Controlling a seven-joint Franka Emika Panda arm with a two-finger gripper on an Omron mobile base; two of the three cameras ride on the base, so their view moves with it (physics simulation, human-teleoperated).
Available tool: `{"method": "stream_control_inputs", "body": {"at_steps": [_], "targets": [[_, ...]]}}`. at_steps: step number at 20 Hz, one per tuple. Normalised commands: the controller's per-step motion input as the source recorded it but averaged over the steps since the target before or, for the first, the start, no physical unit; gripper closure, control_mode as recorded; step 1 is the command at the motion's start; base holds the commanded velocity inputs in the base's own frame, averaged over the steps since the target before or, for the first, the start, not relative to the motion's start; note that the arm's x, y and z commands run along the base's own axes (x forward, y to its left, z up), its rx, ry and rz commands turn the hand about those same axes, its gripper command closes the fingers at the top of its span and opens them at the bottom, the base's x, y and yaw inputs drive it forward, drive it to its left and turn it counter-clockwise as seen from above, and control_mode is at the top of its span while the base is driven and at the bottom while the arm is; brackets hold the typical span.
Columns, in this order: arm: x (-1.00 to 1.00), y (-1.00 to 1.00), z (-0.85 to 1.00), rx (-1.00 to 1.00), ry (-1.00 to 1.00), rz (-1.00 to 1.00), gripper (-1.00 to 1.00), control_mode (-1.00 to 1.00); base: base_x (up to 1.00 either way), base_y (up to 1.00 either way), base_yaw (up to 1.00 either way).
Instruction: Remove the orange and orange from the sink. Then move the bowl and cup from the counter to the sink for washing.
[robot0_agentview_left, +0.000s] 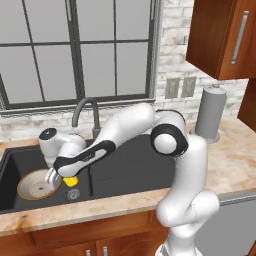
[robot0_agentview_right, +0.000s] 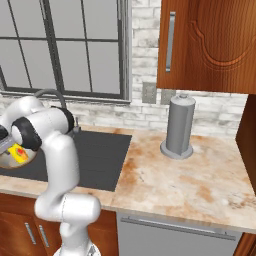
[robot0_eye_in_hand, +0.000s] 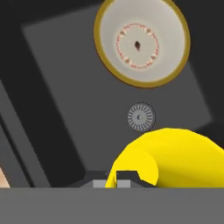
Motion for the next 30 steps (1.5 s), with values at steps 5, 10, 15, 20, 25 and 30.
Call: {"method": "stream_control_inputs", "body": {"at_steps": [5,10,15,20,25,30], "targets": [[0.21,0.04,-0.24,-0.07,0.00,0.00,1.00,-1.00,0.00,0.00,0.00],[0.19,0.01,-0.23,-0.01,0.00,0.00,1.00,-1.00,0.00,0.00,0.00],[0.15,0.00,-0.24,0.00,0.00,0.00,1.00,-1.00,0.00,0.00,0.00],[0.14,0.00,-0.24,0.00,0.00,0.00,1.00,-1.00,0.00,0.00,0.00],[0.08,0.00,-0.18,0.00,-0.01,0.00,1.00,-1.00,0.00,0.00,0.00],[0.00,-0.04,-0.17,0.01,-0.01,0.00,1.00,-1.00,0.00,0.00,0.00]]}}
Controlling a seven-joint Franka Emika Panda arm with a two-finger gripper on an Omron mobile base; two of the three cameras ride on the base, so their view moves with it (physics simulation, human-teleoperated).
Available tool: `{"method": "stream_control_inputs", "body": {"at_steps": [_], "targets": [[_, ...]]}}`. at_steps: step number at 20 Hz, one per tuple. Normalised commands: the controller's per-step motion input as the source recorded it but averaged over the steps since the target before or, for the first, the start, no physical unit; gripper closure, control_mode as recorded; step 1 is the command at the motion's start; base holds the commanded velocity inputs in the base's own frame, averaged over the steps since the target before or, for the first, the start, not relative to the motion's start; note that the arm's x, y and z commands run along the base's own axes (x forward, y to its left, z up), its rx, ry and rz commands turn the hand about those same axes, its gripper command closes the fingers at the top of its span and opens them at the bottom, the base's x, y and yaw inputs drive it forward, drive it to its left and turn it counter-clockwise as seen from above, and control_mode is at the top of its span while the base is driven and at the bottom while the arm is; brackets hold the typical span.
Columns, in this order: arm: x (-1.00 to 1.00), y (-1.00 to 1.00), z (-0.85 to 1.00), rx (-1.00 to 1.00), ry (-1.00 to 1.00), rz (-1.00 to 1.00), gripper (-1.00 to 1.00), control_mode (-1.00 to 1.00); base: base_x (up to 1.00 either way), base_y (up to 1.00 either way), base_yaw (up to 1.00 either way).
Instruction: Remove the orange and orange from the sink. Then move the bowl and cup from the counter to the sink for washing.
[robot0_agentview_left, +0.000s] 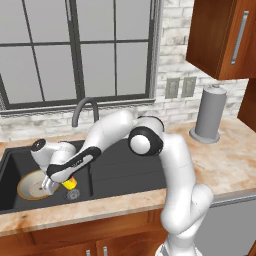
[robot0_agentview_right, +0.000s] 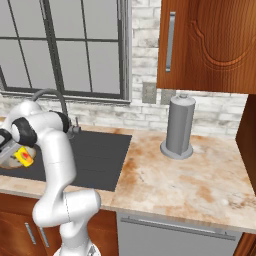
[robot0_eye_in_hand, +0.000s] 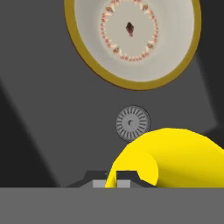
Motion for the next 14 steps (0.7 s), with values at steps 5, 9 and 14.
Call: {"method": "stream_control_inputs", "body": {"at_steps": [5,9,14], "targets": [[0.00,-0.05,-0.19,0.04,0.00,0.00,1.00,-1.00,0.00,0.00,0.00],[0.02,-0.07,-0.17,0.06,0.00,0.00,1.00,-1.00,0.00,0.00,0.00],[0.12,-0.04,-0.16,0.06,0.00,0.00,1.00,-1.00,0.00,0.00,0.00]]}}
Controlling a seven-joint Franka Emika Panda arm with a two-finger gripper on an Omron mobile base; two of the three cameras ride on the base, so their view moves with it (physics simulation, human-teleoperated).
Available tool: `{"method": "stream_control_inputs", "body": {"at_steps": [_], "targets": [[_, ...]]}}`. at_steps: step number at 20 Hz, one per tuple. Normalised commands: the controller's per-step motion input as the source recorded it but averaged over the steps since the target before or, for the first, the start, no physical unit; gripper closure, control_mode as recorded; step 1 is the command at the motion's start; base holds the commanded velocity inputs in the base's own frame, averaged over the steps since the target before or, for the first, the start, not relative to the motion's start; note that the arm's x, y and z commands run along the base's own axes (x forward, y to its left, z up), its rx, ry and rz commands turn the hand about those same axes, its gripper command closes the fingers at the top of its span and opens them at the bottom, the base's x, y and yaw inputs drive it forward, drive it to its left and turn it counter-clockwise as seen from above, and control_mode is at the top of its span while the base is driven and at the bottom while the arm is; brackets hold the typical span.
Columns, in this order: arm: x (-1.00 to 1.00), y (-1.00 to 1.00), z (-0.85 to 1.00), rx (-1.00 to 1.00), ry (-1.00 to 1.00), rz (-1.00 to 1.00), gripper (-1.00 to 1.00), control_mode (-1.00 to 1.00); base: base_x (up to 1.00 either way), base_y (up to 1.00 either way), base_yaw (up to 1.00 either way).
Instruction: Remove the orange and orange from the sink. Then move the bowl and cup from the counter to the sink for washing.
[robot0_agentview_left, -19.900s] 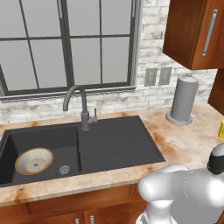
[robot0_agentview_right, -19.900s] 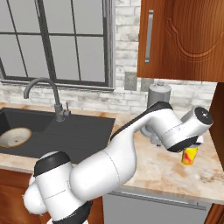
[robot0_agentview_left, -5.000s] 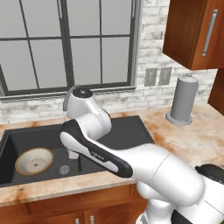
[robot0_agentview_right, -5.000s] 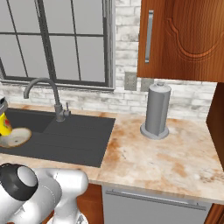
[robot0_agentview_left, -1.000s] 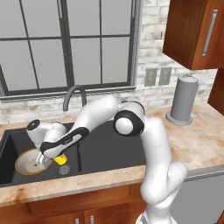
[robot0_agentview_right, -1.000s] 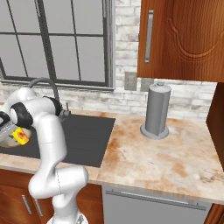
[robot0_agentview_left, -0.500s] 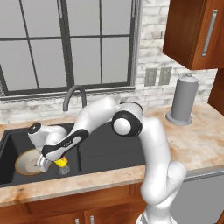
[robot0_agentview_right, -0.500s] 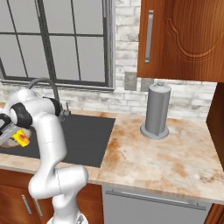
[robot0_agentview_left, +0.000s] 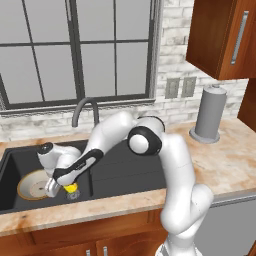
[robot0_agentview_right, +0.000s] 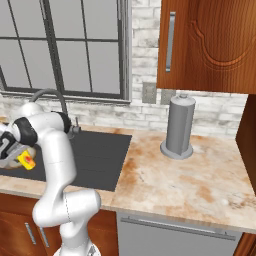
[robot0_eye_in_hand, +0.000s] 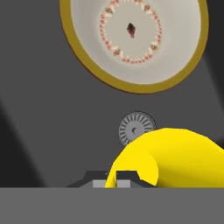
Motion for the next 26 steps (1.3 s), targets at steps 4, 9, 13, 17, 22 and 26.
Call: {"method": "stream_control_inputs", "body": {"at_steps": [4,9,13,17,22,26], "targets": [[0.19,0.00,-0.17,0.06,0.00,0.00,1.00,-1.00,0.00,0.00,0.00],[0.16,0.00,-0.25,0.06,0.00,-0.02,1.00,-1.00,0.00,0.00,0.00],[0.18,0.00,-0.25,0.08,0.00,-0.03,1.00,-1.00,0.00,0.00,0.00],[0.22,0.00,-0.22,0.07,0.00,-0.04,1.00,-1.00,0.00,0.00,0.00],[0.16,0.01,-0.23,0.07,0.00,-0.04,1.00,-1.00,0.00,0.00,0.00],[0.09,0.05,-0.26,0.05,0.00,-0.04,1.00,-1.00,0.00,0.00,0.00]]}}
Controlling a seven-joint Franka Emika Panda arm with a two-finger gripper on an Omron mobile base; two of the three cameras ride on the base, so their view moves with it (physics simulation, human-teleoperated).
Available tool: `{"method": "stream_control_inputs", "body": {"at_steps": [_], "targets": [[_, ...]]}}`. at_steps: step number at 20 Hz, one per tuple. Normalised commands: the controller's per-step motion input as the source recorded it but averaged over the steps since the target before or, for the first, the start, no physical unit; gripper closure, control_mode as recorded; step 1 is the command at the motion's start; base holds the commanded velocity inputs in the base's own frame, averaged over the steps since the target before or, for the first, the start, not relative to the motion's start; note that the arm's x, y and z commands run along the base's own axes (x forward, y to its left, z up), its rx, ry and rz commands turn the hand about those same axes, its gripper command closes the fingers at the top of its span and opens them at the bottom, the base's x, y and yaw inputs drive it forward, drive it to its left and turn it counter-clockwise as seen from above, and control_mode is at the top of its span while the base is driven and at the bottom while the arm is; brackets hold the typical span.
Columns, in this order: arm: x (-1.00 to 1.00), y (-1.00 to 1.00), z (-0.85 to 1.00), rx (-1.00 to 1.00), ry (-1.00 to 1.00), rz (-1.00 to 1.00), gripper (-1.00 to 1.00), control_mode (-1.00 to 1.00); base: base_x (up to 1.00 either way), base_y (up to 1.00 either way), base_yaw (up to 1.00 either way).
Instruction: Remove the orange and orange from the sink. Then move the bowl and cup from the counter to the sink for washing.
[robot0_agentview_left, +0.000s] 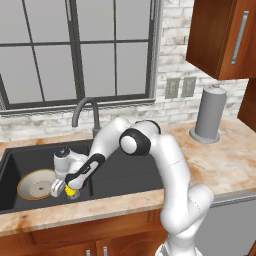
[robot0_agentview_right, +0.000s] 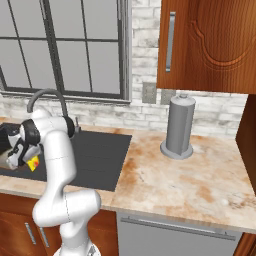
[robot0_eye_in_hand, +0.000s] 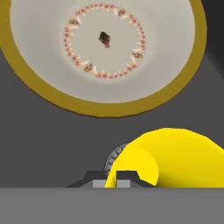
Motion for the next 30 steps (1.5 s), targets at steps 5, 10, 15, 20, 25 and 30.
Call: {"method": "stream_control_inputs", "body": {"at_steps": [5,10,15,20,25,30], "targets": [[0.13,0.07,-0.26,0.03,0.00,-0.04,1.00,-1.00,0.00,0.00,0.00],[0.17,0.07,-0.24,0.02,0.00,-0.04,1.00,-1.00,0.00,0.00,0.00],[0.09,0.04,-0.26,0.03,0.00,-0.04,1.00,-1.00,0.00,0.00,0.00],[0.00,-0.01,-0.28,0.03,-0.02,-0.03,1.00,-1.00,0.00,0.00,0.00],[0.00,-0.07,-0.27,0.02,-0.07,-0.03,1.00,-1.00,0.00,0.00,0.00],[0.00,-0.11,-0.24,0.01,-0.07,-0.03,1.00,-1.00,0.00,0.00,0.00]]}}
